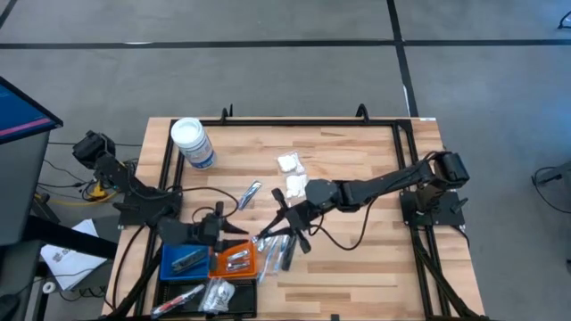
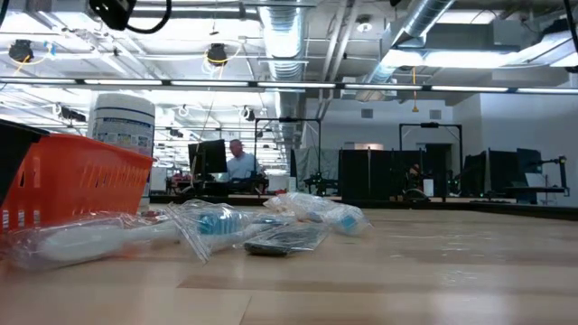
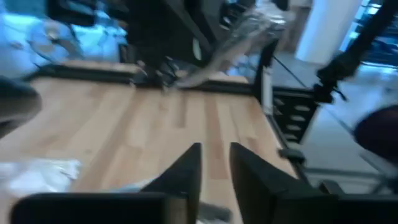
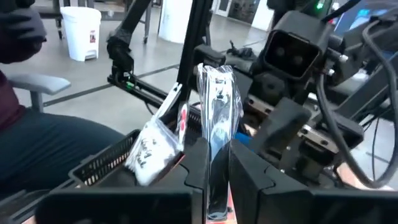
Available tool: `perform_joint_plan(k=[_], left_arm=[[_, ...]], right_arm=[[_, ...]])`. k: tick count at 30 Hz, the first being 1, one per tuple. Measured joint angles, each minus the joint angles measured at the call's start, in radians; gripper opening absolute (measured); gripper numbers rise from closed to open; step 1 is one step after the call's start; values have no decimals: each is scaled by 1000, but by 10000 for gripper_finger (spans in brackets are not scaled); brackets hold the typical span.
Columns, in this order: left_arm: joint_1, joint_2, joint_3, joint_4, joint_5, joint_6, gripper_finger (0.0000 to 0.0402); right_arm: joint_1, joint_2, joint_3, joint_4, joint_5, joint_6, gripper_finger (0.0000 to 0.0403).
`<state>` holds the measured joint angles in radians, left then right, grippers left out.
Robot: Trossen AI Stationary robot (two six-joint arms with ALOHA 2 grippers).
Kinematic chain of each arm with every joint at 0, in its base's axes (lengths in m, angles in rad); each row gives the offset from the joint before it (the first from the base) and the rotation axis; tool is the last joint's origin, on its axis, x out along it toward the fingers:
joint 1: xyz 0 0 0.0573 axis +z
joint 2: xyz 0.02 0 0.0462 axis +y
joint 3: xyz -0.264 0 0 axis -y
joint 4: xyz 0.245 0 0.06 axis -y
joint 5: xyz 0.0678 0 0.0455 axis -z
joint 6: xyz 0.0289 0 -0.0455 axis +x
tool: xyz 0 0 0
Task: Pick & Place Travel size toiletries
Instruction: Put the top nail cutter into the orange basket
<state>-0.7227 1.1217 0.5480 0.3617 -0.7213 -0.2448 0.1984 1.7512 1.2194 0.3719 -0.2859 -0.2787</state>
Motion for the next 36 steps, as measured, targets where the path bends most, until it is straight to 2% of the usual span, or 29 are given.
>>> perform_joint_plan(k=[3,7,15,23,30,36], left_arm=[[-1,1,-1,79,-54,89,131],[26,36,-1,195,-60,206,186],[78,132,-1,315,-33,259,246],[67,138,-1,376,-33,290,259],[62,134,-1,398,-42,293,259],[62,134,-1,406,-81,301,237]], right_arm=[[3,2,0,2,-1,0,29],[3,2,0,7,18,3,35],[2,2,0,6,134,-19,33],[2,3,0,-13,201,-27,35],[2,3,0,-13,206,-27,37],[2,3,0,-13,206,-27,35]])
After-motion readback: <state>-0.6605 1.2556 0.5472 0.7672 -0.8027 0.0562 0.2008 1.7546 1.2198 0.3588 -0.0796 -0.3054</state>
